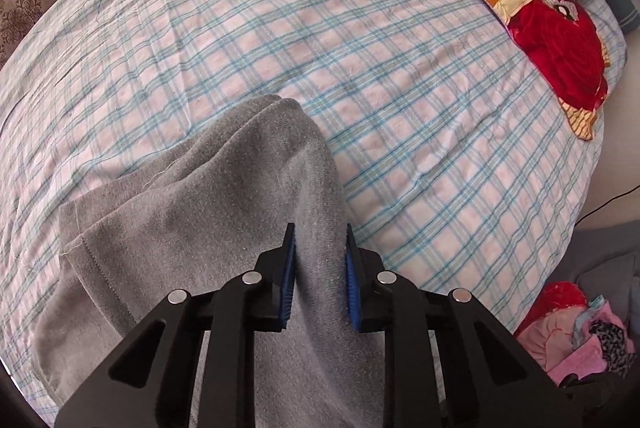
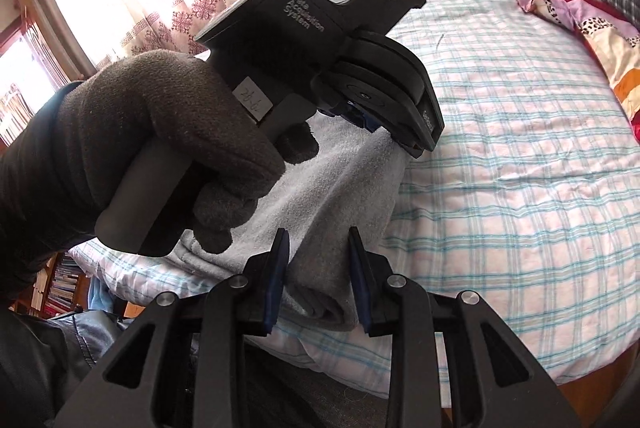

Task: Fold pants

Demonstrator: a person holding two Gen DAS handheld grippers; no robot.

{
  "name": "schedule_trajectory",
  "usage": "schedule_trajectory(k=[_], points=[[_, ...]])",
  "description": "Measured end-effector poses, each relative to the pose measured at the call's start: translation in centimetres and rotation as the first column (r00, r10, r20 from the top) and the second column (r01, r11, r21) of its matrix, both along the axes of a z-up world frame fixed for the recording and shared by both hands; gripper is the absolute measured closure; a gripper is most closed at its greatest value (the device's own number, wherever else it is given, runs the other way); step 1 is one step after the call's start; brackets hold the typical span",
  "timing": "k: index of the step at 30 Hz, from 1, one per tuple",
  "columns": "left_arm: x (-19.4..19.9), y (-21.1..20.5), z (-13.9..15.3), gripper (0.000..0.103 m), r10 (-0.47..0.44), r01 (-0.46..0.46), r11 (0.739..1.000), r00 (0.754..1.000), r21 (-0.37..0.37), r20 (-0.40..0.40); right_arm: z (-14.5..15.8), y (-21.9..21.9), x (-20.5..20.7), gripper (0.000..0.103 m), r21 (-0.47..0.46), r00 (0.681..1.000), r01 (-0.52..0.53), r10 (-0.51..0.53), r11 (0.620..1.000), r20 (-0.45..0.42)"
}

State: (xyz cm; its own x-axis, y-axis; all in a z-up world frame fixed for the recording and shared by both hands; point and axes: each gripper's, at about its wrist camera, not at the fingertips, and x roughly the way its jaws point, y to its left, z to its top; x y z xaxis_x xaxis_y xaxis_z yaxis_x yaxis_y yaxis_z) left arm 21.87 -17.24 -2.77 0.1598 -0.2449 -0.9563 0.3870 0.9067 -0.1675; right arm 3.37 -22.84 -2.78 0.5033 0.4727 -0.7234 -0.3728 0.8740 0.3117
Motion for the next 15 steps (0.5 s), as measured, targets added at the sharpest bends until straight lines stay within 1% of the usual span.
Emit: schedule_trajectory(k=[2,4,5,6,7,8,10,13,15], points=[[0.0,1.3,0.9,0.083,0.03,-0.03,0.998,1.0,-0.061,0.005,0.6,0.1,-0.1,0.074,0.009,1.0,-0.004,0.004,1.0,0.019],[-0.2,2.7,1.7,0.084,0.065,-0.064,0.99,0.998,-0.122,0.012,1.1,0.2,-0.3,0.07,0.023,0.999,-0.003,0.002,1.0,0.032],[-0.3,3.5,2.2,0.084,0.084,-0.081,0.985,0.996,-0.15,0.014,1.3,0.2,-0.3,0.064,0.033,0.999,0.0,-0.001,0.999,0.035],[-0.4,4.3,2.7,0.084,0.102,-0.098,0.979,0.995,-0.178,0.015,1.5,0.2,-0.3,0.044,0.038,0.999,0.011,-0.013,0.999,0.042],[-0.5,5.2,3.2,0.085,0.12,-0.114,0.973,0.993,-0.202,0.017,1.8,0.3,-0.3,0.031,0.04,0.998,0.024,-0.026,0.999,0.054],[-0.6,5.9,3.6,0.085,0.136,-0.128,0.967,0.99,-0.222,0.021,1.9,0.4,-0.3,0.03,0.042,0.998,0.028,-0.03,0.999,0.06],[-0.9,7.4,4.5,0.085,0.163,-0.15,0.954,0.986,-0.26,0.032,1.7,0.8,-0.1,0.03,0.042,0.999,0.026,-0.028,0.999,0.045],[-1.5,10.1,5.7,0.085,0.197,-0.173,0.934,0.979,-0.312,0.046,1.4,1.3,-0.1,0.03,0.083,1.0,-0.002,0.001,0.997,0.016],[-1.9,12.0,6.4,0.085,0.221,-0.191,0.919,0.974,-0.344,0.049,1.7,2.0,-0.2,0.03,0.106,1.0,-0.027,0.026,0.994,0.012]])
